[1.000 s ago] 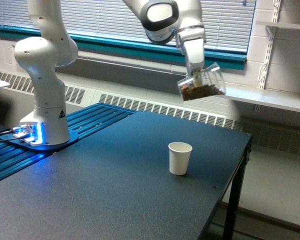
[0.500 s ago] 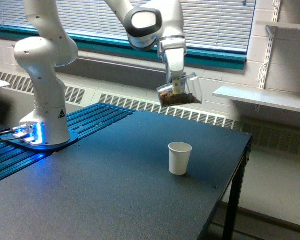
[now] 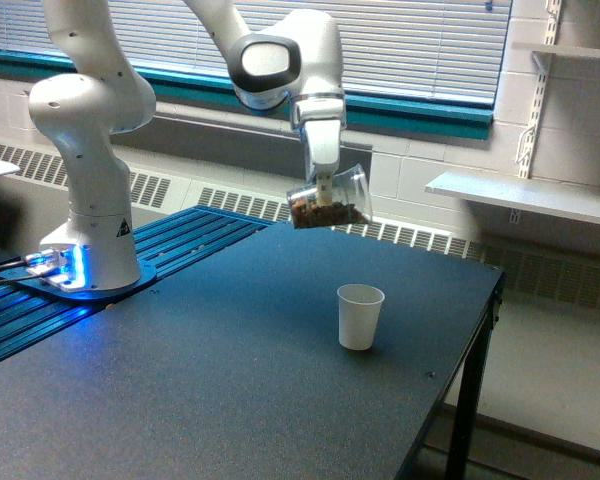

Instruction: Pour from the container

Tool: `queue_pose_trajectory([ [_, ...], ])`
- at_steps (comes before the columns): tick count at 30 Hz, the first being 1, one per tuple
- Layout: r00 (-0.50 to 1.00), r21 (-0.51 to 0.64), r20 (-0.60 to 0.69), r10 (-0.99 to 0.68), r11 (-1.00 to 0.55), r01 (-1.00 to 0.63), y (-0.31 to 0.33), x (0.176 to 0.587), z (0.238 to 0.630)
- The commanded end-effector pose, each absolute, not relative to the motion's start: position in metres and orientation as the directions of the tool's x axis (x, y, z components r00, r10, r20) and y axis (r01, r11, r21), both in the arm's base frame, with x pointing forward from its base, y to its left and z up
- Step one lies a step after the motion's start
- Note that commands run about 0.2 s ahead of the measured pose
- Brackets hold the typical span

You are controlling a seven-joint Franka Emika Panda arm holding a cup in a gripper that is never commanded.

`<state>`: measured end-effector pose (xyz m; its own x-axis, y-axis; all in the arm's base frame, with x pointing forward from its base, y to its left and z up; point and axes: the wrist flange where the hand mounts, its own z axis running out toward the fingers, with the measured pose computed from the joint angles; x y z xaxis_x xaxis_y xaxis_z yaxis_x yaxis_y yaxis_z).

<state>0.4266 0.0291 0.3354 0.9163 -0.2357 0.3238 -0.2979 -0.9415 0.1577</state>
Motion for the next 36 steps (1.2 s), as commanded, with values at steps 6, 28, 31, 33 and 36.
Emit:
queue_pose_trajectory([
  [6,0.93,0.177,0.297,-0.215,-0.945,-0.275,0.026,0.419,0.323],
  [28,0.953,0.207,0.222,-0.204,-0.946,-0.25,0.02,0.43,0.3],
  [31,0.954,0.212,0.219,-0.206,-0.944,-0.253,0.019,0.433,0.298],
  [33,0.955,0.217,0.214,-0.205,-0.943,-0.251,0.018,0.434,0.297],
  [36,0.957,0.223,0.208,-0.205,-0.942,-0.25,0.017,0.435,0.295],
])
